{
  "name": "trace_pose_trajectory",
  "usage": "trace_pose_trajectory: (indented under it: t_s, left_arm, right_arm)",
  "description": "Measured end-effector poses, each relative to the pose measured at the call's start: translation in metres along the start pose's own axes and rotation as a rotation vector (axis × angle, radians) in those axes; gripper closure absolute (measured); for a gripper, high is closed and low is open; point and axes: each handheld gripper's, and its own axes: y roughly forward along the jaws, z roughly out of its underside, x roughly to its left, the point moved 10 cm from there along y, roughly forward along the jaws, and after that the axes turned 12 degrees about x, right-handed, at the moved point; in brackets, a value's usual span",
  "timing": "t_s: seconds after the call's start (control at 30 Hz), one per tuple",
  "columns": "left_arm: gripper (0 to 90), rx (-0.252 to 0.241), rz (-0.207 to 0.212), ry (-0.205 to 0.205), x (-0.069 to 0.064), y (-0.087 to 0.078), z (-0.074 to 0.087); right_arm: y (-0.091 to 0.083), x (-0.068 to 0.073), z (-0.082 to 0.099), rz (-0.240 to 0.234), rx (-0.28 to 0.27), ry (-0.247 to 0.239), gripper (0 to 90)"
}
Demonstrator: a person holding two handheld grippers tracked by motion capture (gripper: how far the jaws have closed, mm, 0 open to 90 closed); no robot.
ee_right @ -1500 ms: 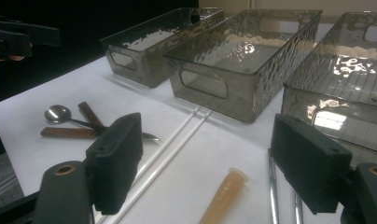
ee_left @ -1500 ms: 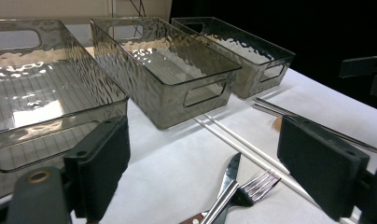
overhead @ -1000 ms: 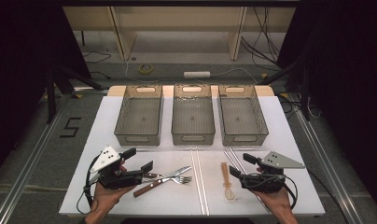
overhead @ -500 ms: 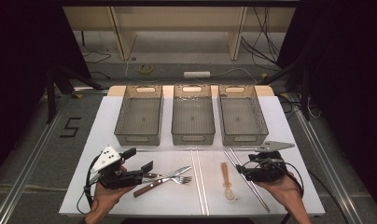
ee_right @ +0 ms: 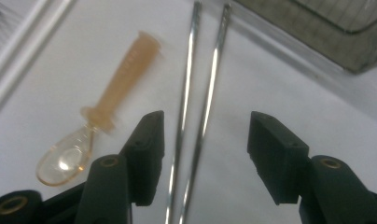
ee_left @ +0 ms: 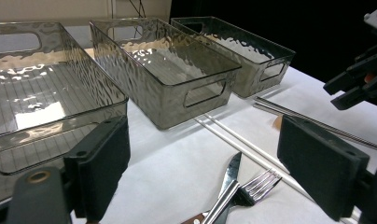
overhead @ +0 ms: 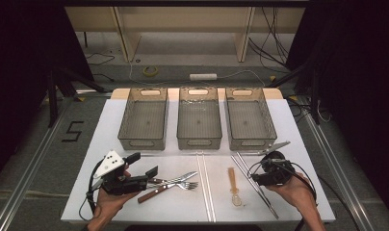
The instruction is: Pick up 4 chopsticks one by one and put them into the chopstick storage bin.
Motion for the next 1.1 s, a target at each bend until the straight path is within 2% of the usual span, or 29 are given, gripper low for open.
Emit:
trace_pose_trajectory:
  t_s: [0.07,0.13,0.23,0.57,1.1]
  left_arm:
    - [16.4,-0.002,0.001,-0.002,0.0,0.0,0.0]
    - [16.4,-0.003,0.002,-0.002,-0.001,0.0,-0.001]
    - [16.4,0.0,0.002,0.004,-0.001,0.0,0.0]
    - [16.4,-0.001,0.0,0.003,-0.001,0.0,0.0]
    - [16.4,-0.004,-0.003,0.007,-0.001,-0.001,-0.001]
  right_arm:
    - [0.006,-0.002,0.004,-0.008,0.025,0.012,52.6]
    - [0.008,-0.002,0.007,-0.008,0.043,0.016,53.2]
    - [0.017,-0.003,0.013,-0.007,0.094,0.021,57.5]
    - [0.029,-0.001,0.017,-0.034,0.132,0.046,69.3]
    - [0.039,0.003,0.023,-0.05,0.186,0.05,80.2]
